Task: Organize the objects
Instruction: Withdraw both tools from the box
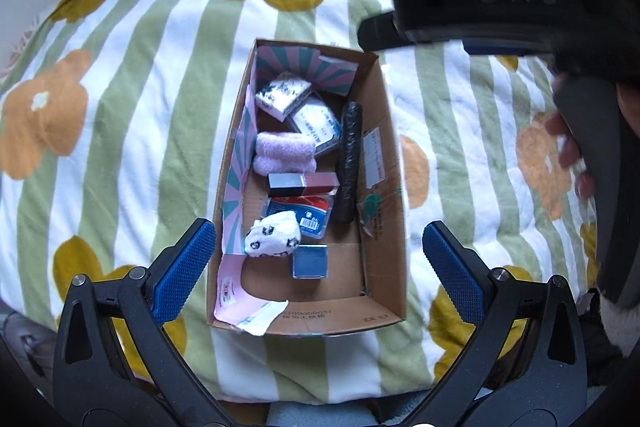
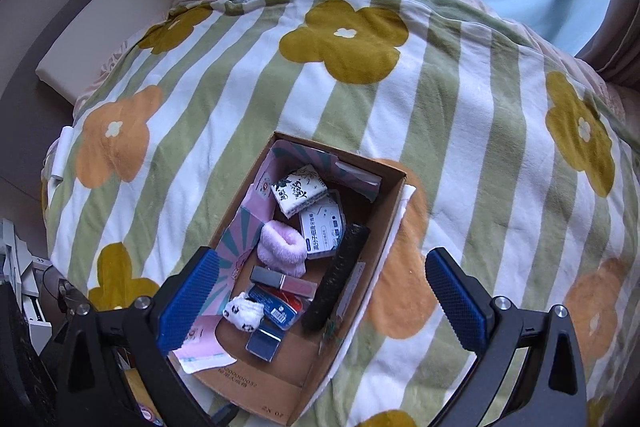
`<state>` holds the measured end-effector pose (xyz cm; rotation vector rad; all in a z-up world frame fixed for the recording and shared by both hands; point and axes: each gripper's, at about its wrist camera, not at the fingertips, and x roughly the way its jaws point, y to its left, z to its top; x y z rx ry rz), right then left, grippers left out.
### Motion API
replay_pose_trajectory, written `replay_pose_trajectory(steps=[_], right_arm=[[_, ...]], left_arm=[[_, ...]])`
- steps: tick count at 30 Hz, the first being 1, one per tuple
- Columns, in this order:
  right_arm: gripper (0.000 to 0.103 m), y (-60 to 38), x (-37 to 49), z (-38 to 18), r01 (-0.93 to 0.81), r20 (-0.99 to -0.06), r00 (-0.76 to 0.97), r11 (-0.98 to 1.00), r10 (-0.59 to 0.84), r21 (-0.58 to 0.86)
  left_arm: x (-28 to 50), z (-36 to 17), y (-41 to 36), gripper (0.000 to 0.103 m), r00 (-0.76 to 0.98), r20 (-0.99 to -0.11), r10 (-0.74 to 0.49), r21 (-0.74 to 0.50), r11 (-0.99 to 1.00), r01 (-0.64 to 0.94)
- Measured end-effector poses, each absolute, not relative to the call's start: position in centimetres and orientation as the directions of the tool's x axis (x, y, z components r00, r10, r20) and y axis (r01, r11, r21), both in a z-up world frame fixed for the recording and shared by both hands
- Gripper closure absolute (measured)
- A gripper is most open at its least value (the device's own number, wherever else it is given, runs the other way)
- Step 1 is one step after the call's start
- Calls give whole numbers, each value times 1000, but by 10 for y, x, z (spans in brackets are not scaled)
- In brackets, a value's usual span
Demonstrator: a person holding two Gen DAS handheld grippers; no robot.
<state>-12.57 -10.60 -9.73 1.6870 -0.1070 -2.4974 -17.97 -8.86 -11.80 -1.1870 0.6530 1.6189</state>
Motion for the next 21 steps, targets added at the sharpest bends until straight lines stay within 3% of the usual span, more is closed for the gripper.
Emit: replay_pose_trajectory(steps=[12, 21], right_arm=[[1, -28, -38, -31, -86, -891, -451, -990, -60, 110], [1, 40, 28, -27, -212, -888, -457, -975, 41, 64]], left_arm=[[-132, -58, -81, 0, -81, -886, 457, -96, -352, -931], [-86, -35, -56, 0, -84, -859, 505, -94, -316, -944]])
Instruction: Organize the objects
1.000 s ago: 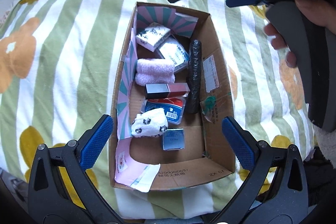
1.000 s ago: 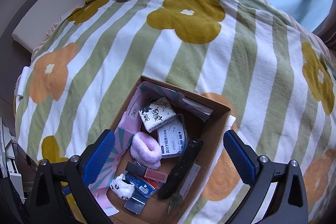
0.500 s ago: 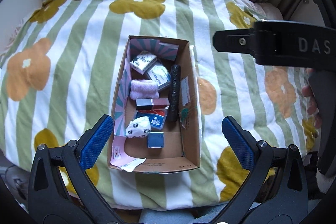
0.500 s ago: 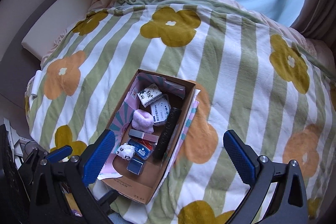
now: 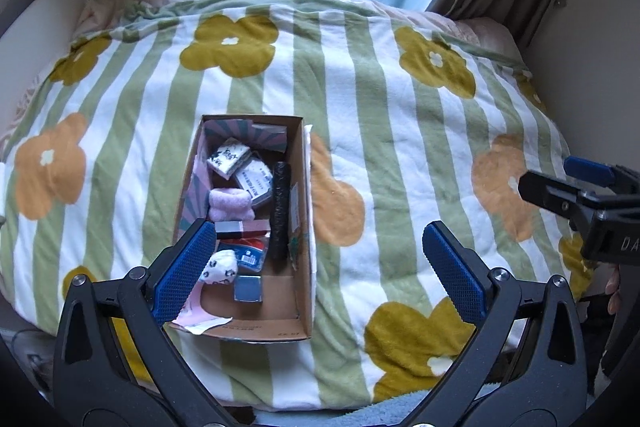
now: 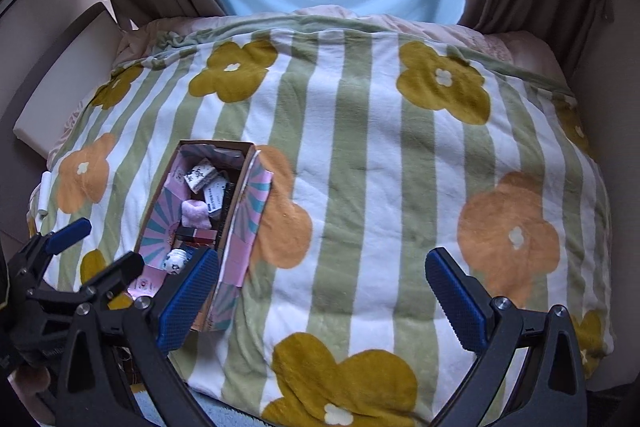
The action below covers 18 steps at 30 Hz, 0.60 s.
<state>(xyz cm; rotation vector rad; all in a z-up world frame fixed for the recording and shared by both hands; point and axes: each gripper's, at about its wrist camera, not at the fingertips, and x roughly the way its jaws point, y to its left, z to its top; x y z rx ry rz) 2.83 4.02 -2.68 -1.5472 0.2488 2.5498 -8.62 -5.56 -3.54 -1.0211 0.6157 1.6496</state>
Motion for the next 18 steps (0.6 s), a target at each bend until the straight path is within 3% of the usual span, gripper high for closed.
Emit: replay_pose_trajectory(steps=[18], right_arm=[[1, 96, 69, -26, -332, -873, -479, -940, 94, 80]], left_arm=[[-46, -29, -39, 0, -104, -843, 528, -60, -284, -957]])
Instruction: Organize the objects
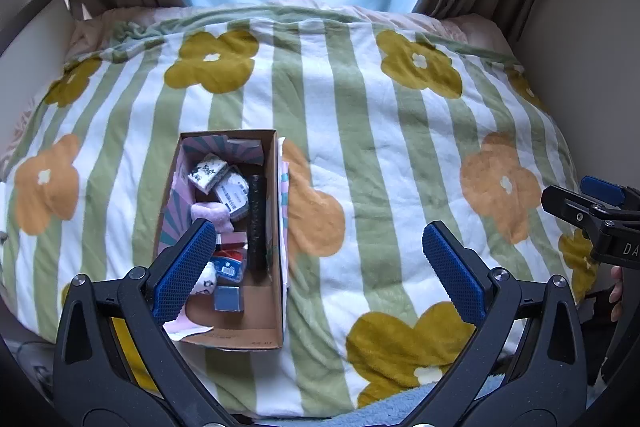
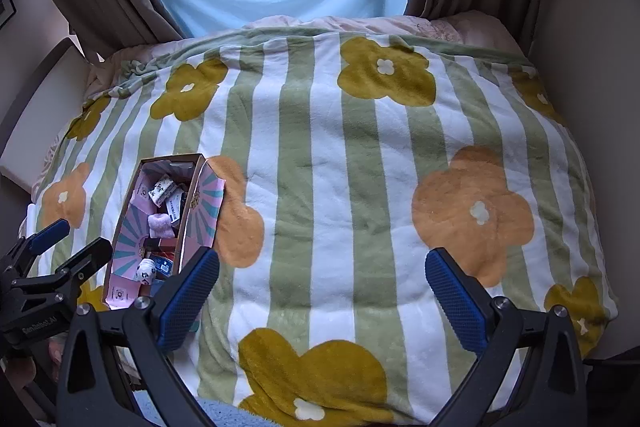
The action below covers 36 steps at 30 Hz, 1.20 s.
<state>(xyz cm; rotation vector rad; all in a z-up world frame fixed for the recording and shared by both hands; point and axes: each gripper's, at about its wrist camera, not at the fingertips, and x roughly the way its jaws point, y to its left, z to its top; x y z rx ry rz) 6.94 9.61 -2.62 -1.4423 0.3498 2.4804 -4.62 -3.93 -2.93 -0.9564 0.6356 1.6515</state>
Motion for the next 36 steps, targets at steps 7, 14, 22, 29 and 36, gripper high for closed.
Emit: replay_pose_trajectory(steps=[7, 14, 22, 29, 36], right_arm=[[1, 98, 69, -26, -331, -873, -478, -940, 94, 80], [1, 98, 69, -26, -332, -873, -479, -940, 95, 80], [1, 99, 69, -26, -331, -873, -478, -940, 96, 78], [1, 99, 69, -26, -334, -873, -477, -939, 97, 78], [1, 98, 69, -26, -333, -873, -478, -939, 96, 79]], left_arm=[[-45, -28, -38, 0, -116, -844, 524, -45, -284, -958], [-47, -28, -38, 0, -120, -845, 521, -38, -283, -958], [-46, -30, -40, 0, -130, -846, 517, -21, -276, -961], [-45, -30, -39, 0, -129, -845, 519, -24, -278, -960], [-44, -30, -39, 0, -131, -844, 520, -22, -278, -960]])
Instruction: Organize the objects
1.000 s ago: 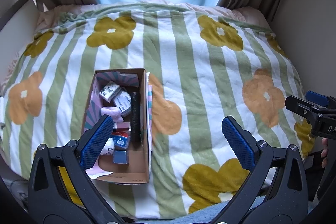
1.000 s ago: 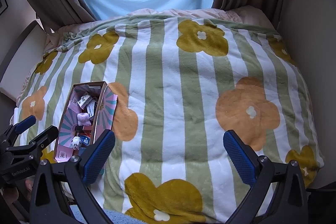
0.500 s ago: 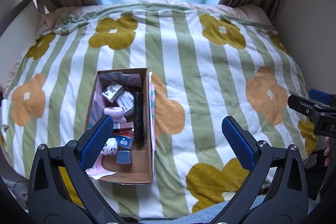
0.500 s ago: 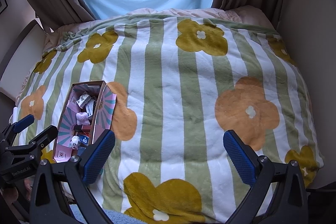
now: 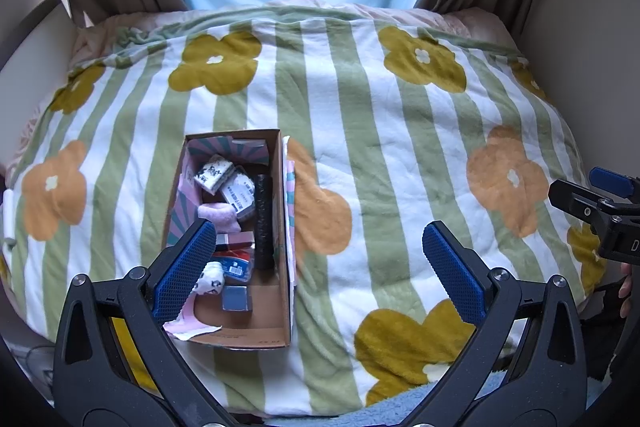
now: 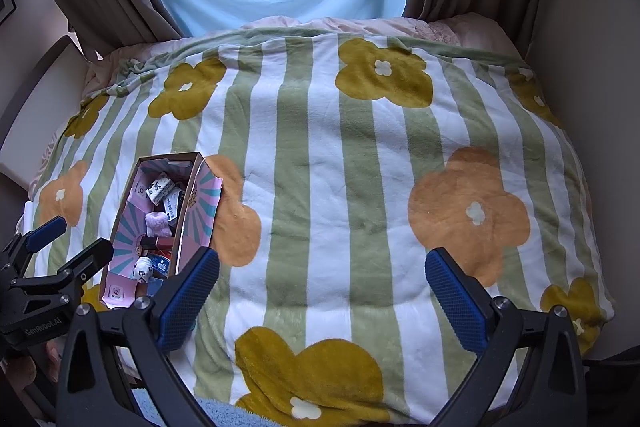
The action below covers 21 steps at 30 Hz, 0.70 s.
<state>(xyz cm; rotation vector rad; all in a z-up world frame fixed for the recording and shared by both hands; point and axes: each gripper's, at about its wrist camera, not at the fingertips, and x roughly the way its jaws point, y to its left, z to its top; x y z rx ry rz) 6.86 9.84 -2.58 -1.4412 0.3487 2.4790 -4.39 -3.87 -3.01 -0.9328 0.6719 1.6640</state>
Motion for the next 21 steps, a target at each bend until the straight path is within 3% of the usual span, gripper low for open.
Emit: replay_pose_trajectory(steps=[12, 21], right_arm=[[1, 102, 71, -26, -336, -870, -483, -938, 98, 81], [1, 104, 73, -23, -337, -869, -485, -938, 99, 81]], left_arm=[[-49, -26, -48, 0, -84, -832, 549, -92, -285, -954], [-47, -28, -48, 0, -138, -833, 536, -50, -322, -946]])
